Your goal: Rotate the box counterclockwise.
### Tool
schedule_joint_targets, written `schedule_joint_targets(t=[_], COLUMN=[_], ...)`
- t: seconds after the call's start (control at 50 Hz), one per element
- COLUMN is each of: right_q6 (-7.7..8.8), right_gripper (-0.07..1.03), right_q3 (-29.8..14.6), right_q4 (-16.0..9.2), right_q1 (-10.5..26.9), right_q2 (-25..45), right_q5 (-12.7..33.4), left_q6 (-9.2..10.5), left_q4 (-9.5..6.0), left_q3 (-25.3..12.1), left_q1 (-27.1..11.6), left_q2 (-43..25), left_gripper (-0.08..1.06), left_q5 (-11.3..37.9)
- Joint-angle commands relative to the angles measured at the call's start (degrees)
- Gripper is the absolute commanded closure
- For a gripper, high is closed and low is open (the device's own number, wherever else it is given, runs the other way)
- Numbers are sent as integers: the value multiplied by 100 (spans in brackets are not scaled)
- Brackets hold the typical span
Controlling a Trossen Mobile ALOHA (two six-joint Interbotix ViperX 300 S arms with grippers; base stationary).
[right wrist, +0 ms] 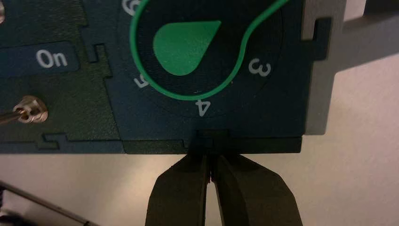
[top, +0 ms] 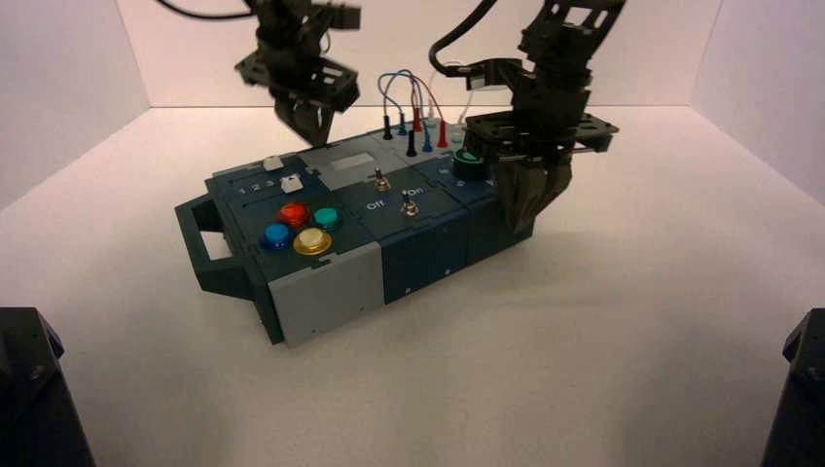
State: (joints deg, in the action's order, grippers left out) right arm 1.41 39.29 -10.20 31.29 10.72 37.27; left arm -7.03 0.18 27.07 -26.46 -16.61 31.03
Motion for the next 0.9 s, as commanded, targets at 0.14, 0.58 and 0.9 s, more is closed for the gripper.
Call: schedule_joint_targets(t=[0.14,0.58,0.9], right_q6=[-44,-44,-53], right_gripper=[99,99,99], right_q3=[-1178,-1600,-1257], right_q4=[290,387,378], right_q1=[-255,-325,-325], right_q2=[360,677,642], right_q5=[79,202,0], left_q6=[-18,-26,-26], left_q4=[-70,-26,26], left_q3=[229,404,-132], left_q1=[-668,-571,-404], left_q2=[167,264,1055], left_gripper=[101,101,101], left_q5=[237,-35,53])
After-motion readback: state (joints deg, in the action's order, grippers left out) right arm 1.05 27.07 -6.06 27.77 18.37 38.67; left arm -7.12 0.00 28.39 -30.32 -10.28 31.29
